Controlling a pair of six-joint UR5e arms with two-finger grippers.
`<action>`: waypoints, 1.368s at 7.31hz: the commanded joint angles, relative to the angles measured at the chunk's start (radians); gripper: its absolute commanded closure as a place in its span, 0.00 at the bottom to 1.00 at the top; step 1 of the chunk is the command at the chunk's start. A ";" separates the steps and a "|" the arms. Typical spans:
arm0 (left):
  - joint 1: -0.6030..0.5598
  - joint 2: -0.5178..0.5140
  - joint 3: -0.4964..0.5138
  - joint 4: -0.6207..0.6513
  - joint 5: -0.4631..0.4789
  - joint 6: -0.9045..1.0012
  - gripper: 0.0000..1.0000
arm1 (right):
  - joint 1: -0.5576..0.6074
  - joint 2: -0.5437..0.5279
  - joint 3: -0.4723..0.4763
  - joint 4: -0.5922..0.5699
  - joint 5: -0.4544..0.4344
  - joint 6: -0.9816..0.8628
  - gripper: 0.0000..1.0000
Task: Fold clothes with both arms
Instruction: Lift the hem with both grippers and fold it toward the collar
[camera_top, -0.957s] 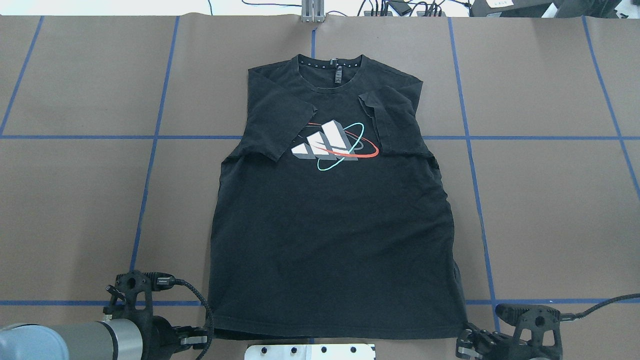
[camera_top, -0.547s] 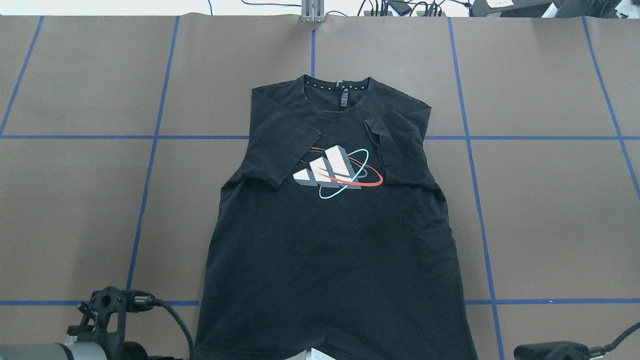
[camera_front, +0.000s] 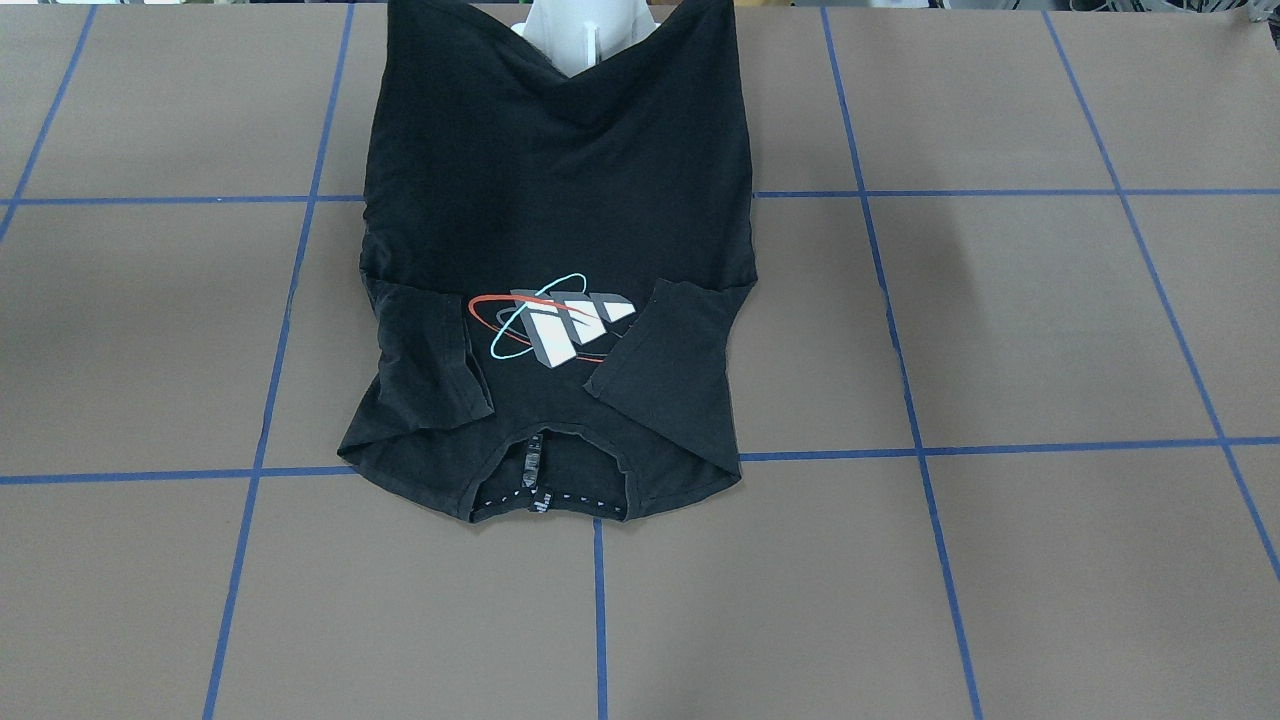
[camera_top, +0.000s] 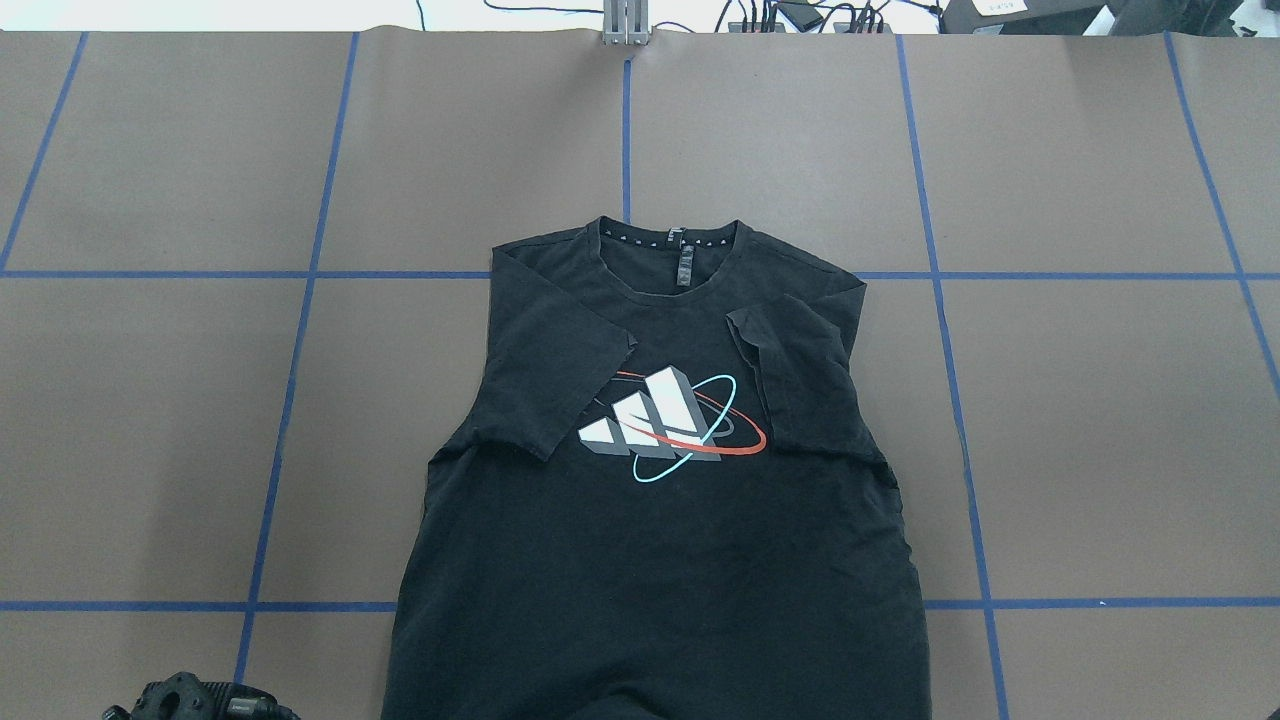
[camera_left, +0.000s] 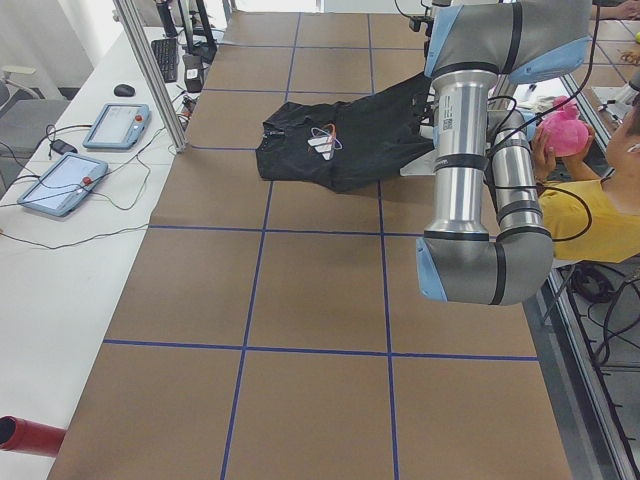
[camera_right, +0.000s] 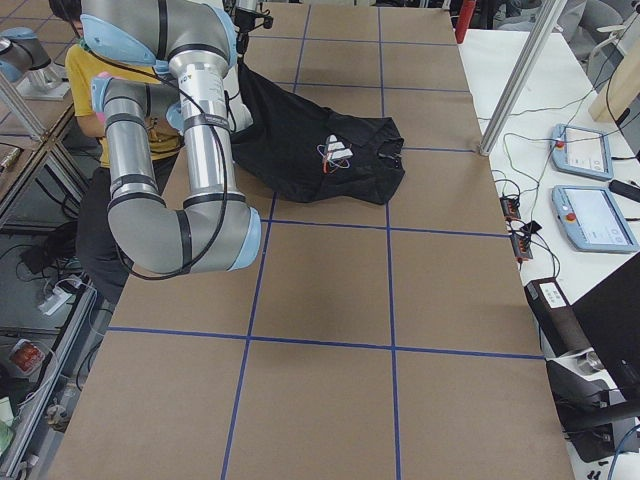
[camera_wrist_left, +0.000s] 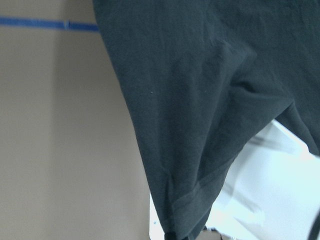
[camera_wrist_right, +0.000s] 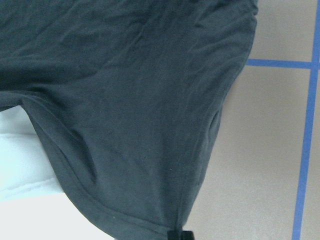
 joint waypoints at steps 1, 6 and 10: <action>-0.164 -0.050 0.070 0.002 0.002 0.070 1.00 | 0.140 0.010 0.000 -0.028 -0.032 0.006 1.00; -0.548 -0.333 0.337 0.002 0.008 0.173 1.00 | 0.541 0.218 -0.155 -0.030 -0.025 -0.041 1.00; -0.655 -0.427 0.434 0.002 0.005 0.225 1.00 | 0.840 0.436 -0.348 -0.030 0.148 -0.196 1.00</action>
